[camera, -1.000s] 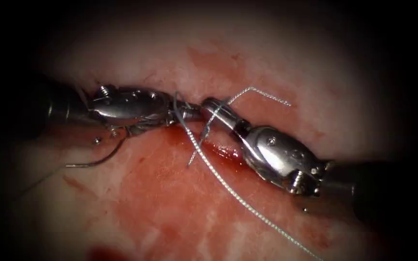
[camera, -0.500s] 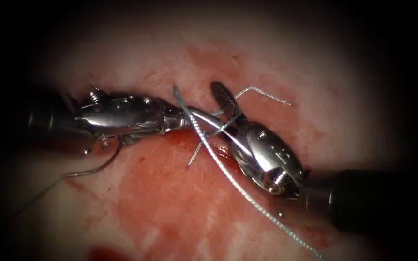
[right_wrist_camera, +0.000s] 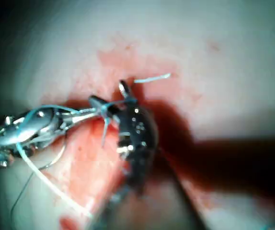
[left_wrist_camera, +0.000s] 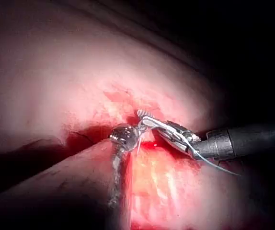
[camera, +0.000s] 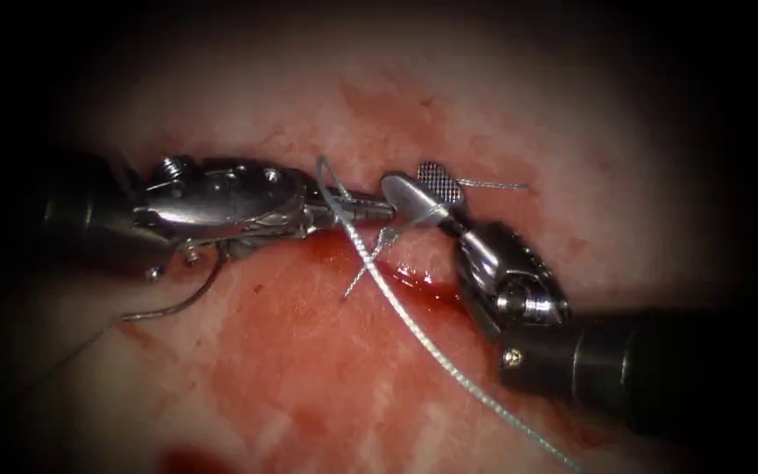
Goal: Wound Closure
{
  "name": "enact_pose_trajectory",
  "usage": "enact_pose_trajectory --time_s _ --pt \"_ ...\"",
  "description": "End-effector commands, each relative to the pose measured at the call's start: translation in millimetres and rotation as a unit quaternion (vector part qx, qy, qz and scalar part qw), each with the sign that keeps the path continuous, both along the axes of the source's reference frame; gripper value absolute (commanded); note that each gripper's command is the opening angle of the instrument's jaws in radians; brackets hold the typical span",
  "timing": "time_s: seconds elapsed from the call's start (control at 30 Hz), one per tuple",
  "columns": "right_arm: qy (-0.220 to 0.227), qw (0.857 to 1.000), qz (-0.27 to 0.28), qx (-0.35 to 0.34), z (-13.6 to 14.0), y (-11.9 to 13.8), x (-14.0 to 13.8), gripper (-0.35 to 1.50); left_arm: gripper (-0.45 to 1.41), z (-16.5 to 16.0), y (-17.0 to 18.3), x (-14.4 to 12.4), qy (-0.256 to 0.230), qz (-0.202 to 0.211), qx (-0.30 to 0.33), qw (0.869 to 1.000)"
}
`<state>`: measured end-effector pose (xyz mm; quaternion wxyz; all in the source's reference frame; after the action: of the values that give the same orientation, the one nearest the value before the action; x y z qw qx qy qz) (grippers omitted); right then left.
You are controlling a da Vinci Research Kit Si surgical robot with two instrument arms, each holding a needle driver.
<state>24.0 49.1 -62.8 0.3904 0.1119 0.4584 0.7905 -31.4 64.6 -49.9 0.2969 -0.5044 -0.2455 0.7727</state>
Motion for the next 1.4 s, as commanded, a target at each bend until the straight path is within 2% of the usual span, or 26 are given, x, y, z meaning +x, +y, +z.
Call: enact_pose_trajectory --time_s 0.03,0.17,0.3,0.33,0.4,0.57,0.7,0.83,1.03,1.17,1.27,1.4 --pt "0.017 1.0 0.007 0.019 0.6 0.0 0.9 0.88 -0.35 0.6 -0.5 -0.7 0.0 -0.001 0.003 1.0" --pt "0.037 0.998 0.018 0.045 1.2 -0.1 1.0 1.04 -0.35 0.3 -0.1 -1.2 0.002 -0.001 0.002 1.0" --pt "0.029 0.998 0.034 0.04 0.9 -0.3 0.4 1.18 -0.35 0.3 0.1 -1.5 0.005 0.001 -0.002 1.0" --pt "0.028 0.998 0.05 0.032 0.3 -0.6 -0.1 1.28 -0.35 0.3 0.1 -1.5 0.005 0.001 -0.002 1.0" --pt "0.011 0.998 0.06 0.015 -0.3 -0.9 -0.5 1.35 -0.35 0.3 0.1 -1.4 0.005 0.001 -0.002 1.0" --pt "0.013 0.994 0.103 -0.022 -1.9 -3.0 -0.4 1.35 -0.35 0.4 0.5 -1.7 0.006 0.001 -0.005 1.0" --pt "0.0 0.992 0.123 -0.036 -2.2 -3.2 -0.3 1.35 -0.35 0.5 0.7 -2.2 0.008 -0.001 -0.005 1.0" --pt "-0.005 0.991 0.129 -0.035 -1.3 -3.1 -0.2 1.33 -0.35 0.5 0.6 -2.6 0.012 -0.001 -0.007 1.0" --pt "0.015 0.99 0.138 0.001 1.0 -2.9 0.1 1.33 -0.35 0.5 0.4 -2.9 0.012 0.003 -0.005 1.0" --pt "0.052 0.984 0.165 0.052 4.2 -2.4 0.7 1.33 -0.35 0.3 0.2 -2.6 0.016 0.008 -0.003 1.0" --pt "0.067 0.979 0.176 0.076 5.9 -3.0 0.8 1.33 -0.35 0.2 -0.1 -2.4 0.017 0.01 -0.003 1.0" --pt "0.073 0.977 0.18 0.091 5.7 -3.6 0.4 1.35 -0.35 0.1 -0.2 -2.3 0.018 0.012 -0.005 1.0"
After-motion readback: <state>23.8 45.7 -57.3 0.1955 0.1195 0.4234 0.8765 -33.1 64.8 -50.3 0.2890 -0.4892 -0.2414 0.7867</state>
